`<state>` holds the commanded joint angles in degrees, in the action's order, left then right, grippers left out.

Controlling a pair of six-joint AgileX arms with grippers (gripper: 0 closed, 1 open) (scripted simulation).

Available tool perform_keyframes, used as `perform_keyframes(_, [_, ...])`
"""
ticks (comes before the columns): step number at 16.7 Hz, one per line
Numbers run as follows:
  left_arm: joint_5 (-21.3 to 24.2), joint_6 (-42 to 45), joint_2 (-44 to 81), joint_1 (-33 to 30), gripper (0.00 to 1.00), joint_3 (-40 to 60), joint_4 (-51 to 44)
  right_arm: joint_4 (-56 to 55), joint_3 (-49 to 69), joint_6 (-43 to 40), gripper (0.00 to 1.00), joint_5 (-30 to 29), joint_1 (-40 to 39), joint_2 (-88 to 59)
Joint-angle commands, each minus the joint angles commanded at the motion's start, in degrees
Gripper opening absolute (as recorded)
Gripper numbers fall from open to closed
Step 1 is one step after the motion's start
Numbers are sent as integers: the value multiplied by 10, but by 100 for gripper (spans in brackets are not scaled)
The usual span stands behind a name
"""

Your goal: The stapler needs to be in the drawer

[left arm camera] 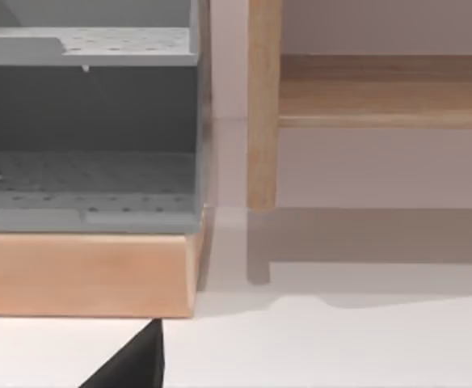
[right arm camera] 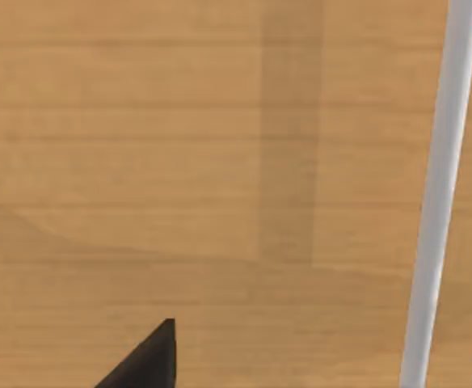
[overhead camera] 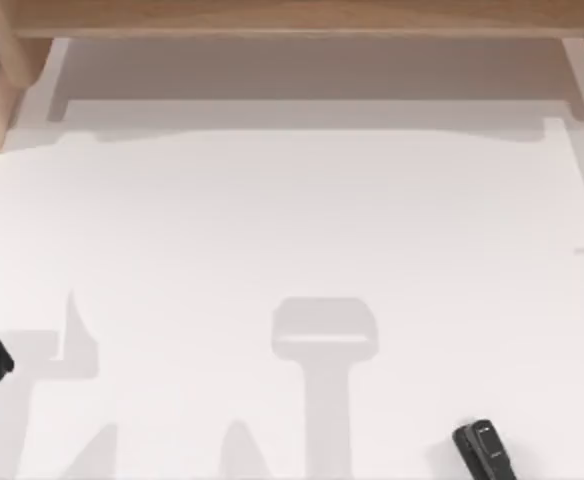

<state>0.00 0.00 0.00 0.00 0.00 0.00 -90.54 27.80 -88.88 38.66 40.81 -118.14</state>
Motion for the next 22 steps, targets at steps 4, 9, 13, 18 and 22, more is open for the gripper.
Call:
perform_keyframes(4, [0,0,0,0,100,0,0,-11,-15,0,100,12,11,4])
perform_keyframes(9, [0,0,0,0,100,0,0,-25,-35,0,100,28,27,10])
perform_keyframes(13, [0,0,0,0,100,0,0,-9,-38,13,100,29,15,23])
perform_keyframes(18, [0,0,0,0,100,0,0,127,-61,124,100,29,-70,125])
perform_keyframes(22, [0,0,0,0,100,0,0,314,-43,274,100,2,-192,228])
